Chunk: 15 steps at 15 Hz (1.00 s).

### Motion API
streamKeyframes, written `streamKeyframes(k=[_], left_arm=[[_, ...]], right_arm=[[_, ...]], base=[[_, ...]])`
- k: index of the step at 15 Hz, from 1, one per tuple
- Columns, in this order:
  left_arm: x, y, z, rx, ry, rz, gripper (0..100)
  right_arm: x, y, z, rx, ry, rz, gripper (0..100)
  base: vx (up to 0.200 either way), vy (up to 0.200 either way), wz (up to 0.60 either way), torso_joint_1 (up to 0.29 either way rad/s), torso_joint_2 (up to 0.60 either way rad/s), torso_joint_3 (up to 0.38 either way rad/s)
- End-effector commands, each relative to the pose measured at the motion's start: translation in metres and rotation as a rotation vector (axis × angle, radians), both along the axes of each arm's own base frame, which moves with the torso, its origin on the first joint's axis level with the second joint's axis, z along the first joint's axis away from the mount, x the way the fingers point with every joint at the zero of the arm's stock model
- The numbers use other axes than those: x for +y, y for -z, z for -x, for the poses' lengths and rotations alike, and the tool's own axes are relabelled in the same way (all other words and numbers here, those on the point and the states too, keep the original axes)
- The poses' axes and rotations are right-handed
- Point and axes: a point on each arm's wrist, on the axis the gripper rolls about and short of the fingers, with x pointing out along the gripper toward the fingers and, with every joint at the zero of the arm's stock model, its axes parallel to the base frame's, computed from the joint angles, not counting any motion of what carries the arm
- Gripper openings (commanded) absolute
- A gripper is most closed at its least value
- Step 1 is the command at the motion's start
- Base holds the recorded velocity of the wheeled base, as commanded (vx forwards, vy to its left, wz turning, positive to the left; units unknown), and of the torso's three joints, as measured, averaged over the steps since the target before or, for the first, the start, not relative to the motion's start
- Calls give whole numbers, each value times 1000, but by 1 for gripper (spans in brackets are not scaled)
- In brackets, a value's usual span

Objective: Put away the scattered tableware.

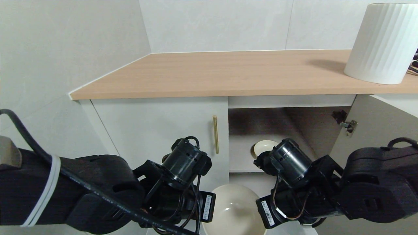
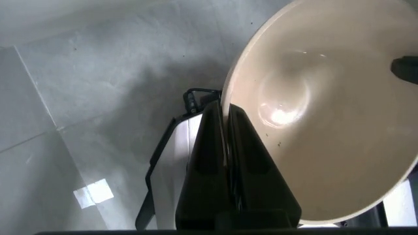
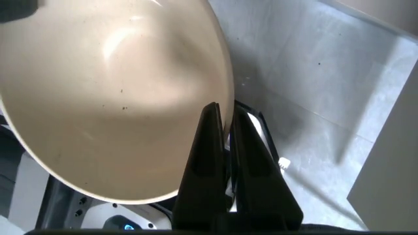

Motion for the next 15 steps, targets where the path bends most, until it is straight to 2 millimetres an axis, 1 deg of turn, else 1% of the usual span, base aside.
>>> streamKeyframes(k=[1, 3, 4, 9, 11, 15], left_arm=[[0, 0, 0, 0, -1, -1, 0], [0, 0, 0, -1, -2, 1, 0], [0, 0, 0, -1, -2, -2, 100], [1, -1, 0, -4, -6, 3, 100], [1, -2, 0, -5, -6, 4, 100], [1, -1, 0, -4, -6, 3, 100]], right_arm=[[1, 4, -1, 8, -2, 11, 0], [1, 4, -1, 10, -2, 11, 0], [1, 4, -1, 10, -2, 11, 0], [2, 11, -3, 24, 2, 32, 0], [0, 20, -11, 33, 33, 61, 0], [-31, 47, -66, 36, 239, 148, 0]], base=[[0, 0, 0, 0, 0, 0], [0, 0, 0, 0, 0, 0], [0, 0, 0, 0, 0, 0], [0, 0, 0, 0, 0, 0], [0, 0, 0, 0, 0, 0], [0, 0, 0, 0, 0, 0]])
